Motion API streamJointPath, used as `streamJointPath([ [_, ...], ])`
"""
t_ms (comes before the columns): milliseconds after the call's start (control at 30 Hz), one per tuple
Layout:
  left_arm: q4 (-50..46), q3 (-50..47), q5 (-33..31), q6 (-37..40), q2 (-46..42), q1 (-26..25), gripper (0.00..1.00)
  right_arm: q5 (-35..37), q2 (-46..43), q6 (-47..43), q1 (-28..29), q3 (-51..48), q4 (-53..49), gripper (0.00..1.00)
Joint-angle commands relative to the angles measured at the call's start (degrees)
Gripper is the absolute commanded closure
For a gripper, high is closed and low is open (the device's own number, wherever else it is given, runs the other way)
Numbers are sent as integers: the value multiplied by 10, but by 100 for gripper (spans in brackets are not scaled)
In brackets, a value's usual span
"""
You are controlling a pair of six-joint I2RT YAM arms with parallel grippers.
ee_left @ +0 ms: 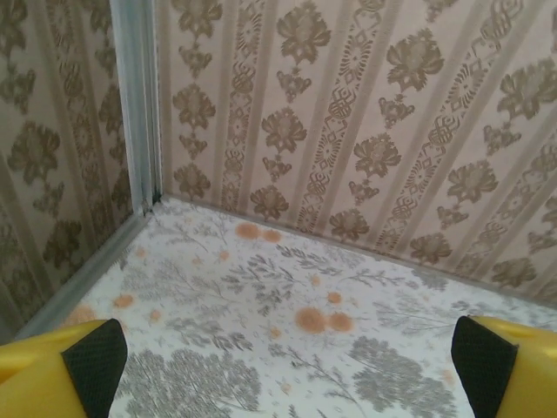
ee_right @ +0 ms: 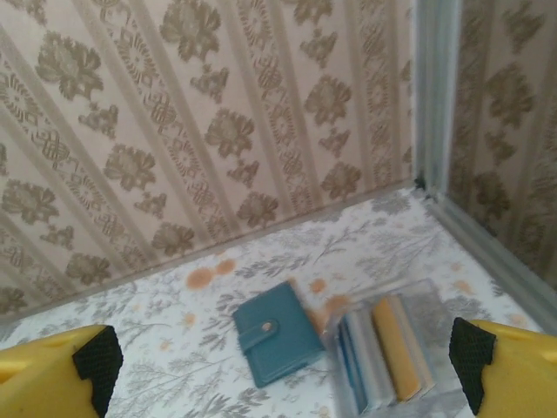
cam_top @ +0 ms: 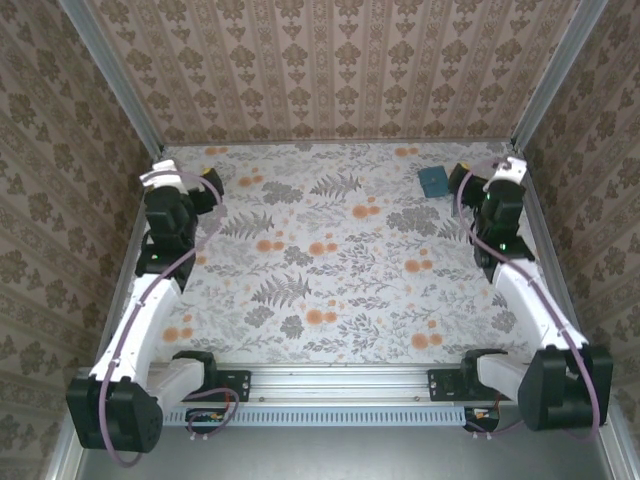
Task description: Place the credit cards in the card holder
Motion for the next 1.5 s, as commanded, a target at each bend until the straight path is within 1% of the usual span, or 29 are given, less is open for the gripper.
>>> streamJointPath([
  [0, -170, 27, 77, -104, 29, 25, 0, -85, 94, 26, 0, 65, -168, 3],
  [67, -211, 64, 123, -94, 58, 18, 0, -105, 151, 18, 1, 116, -210, 10],
  [133, -236, 95, 174, -66, 90, -3, 0, -122, 212, 5, 2, 178, -264, 13],
  [233, -258, 118, 194, -16, 123, -51, 0, -114, 296, -17, 9, 264, -343, 18],
  [300, -274, 127, 202, 3, 142, -74, 0, -101, 345, -31, 9, 312, -373, 20],
  [433, -275, 121, 224, -3, 171, -91, 0, -95, 441, -60, 10, 425, -448, 23],
  [533, -268, 115, 241, -19, 186, -91, 0, -89, 496, -71, 10, 489, -473, 22],
  [700, -256, 114, 247, -33, 201, -93, 0, -77, 578, -79, 10, 583, -506, 19],
  [833, -255, 126, 255, -37, 217, -92, 0, -41, 634, -78, 10, 647, -540, 16],
  [933, -253, 126, 260, -33, 222, -92, 0, -25, 664, -75, 10, 674, -551, 15],
  [1100, -242, 118, 250, -37, 221, -92, 0, -65, 683, -96, 15, 674, -559, 17],
  [1200, -248, 118, 242, -38, 219, -91, 0, -86, 695, -111, 25, 681, -581, 20],
  [1300, -251, 116, 228, -39, 215, -91, 0, -97, 692, -140, 47, 673, -588, 24],
  [1367, -261, 117, 207, -40, 215, -91, 0, -108, 691, -153, 66, 670, -597, 30],
  [1433, -279, 123, 179, -49, 217, -89, 0, -135, 688, -154, 85, 666, -611, 35],
  [1467, -283, 124, 176, -52, 218, -85, 0, -146, 683, -156, 95, 658, -612, 36],
])
